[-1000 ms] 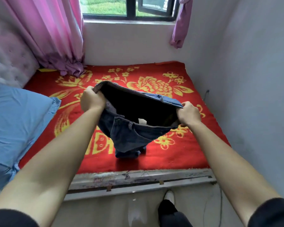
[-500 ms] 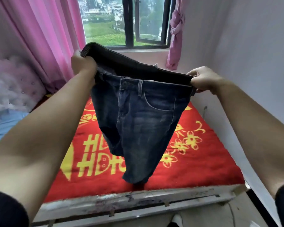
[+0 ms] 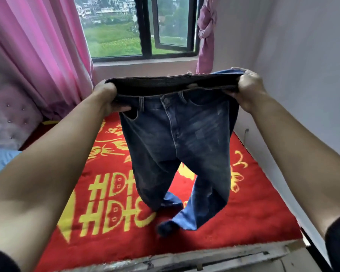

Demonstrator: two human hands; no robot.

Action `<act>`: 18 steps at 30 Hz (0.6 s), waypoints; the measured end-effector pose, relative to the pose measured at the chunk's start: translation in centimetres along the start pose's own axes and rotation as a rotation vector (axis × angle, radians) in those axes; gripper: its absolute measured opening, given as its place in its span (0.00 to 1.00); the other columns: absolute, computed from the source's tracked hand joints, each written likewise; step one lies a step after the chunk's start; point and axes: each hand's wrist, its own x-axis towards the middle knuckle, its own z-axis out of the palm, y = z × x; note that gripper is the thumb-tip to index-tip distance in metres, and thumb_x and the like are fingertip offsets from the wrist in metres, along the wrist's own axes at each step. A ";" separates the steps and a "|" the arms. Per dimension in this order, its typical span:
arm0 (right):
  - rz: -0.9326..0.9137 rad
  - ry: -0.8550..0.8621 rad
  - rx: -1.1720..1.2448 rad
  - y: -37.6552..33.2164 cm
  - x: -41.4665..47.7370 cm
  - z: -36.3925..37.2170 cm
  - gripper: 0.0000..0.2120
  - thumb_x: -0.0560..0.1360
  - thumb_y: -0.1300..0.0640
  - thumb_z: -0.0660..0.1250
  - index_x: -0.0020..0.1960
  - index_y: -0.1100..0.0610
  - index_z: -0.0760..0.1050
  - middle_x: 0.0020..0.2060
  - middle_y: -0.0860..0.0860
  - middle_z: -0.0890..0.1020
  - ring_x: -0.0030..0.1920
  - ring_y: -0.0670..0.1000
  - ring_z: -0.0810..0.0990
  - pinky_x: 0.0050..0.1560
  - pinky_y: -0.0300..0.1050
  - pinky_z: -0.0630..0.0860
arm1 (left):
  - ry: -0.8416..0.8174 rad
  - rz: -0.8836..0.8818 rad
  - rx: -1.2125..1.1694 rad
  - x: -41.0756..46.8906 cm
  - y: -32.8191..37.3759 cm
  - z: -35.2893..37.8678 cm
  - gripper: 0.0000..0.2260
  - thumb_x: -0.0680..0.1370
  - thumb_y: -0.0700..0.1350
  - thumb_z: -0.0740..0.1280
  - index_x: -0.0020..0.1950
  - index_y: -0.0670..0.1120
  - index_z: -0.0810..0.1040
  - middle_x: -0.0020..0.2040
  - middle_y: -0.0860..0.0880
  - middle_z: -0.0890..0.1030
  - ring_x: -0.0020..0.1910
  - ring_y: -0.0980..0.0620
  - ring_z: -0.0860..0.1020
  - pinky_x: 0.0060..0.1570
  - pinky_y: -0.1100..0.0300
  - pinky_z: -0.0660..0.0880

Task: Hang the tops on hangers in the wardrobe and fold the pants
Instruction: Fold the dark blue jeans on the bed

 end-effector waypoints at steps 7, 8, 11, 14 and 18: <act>0.053 -0.090 -0.107 -2.5 11.9 2.4 0.23 0.80 0.68 0.48 0.63 0.67 0.78 0.56 0.63 0.83 0.59 0.59 0.82 0.47 0.50 0.83 | -0.093 0.051 -0.247 9.1 5.4 5.7 0.20 0.83 0.37 0.46 0.66 0.40 0.75 0.60 0.42 0.81 0.60 0.44 0.80 0.55 0.47 0.79; 0.039 -0.083 -0.078 -3.3 13.6 2.8 0.22 0.81 0.68 0.47 0.65 0.67 0.76 0.59 0.64 0.82 0.60 0.60 0.81 0.49 0.52 0.83 | -0.088 0.085 -0.283 10.2 6.7 6.7 0.20 0.83 0.37 0.46 0.67 0.39 0.74 0.61 0.41 0.80 0.60 0.43 0.79 0.57 0.45 0.78; -0.090 -0.090 0.072 -7.0 17.5 4.4 0.20 0.81 0.68 0.47 0.67 0.64 0.70 0.64 0.64 0.77 0.63 0.62 0.78 0.56 0.58 0.81 | -0.041 0.208 -0.429 12.2 11.8 8.9 0.17 0.82 0.35 0.47 0.61 0.37 0.74 0.58 0.38 0.78 0.60 0.39 0.78 0.57 0.43 0.78; -0.223 -0.113 0.159 -11.2 19.1 6.0 0.16 0.81 0.68 0.48 0.59 0.56 0.71 0.65 0.62 0.75 0.64 0.62 0.76 0.56 0.57 0.81 | -0.029 0.348 -0.612 12.2 16.4 9.5 0.14 0.78 0.32 0.49 0.45 0.38 0.74 0.47 0.40 0.77 0.53 0.39 0.77 0.52 0.44 0.79; -0.409 -0.091 0.125 -14.9 18.4 6.7 0.14 0.81 0.63 0.49 0.59 0.55 0.71 0.63 0.60 0.76 0.62 0.60 0.77 0.55 0.55 0.82 | -0.047 0.522 -0.755 10.5 20.8 8.7 0.13 0.78 0.32 0.52 0.38 0.39 0.72 0.41 0.43 0.75 0.49 0.42 0.73 0.57 0.42 0.78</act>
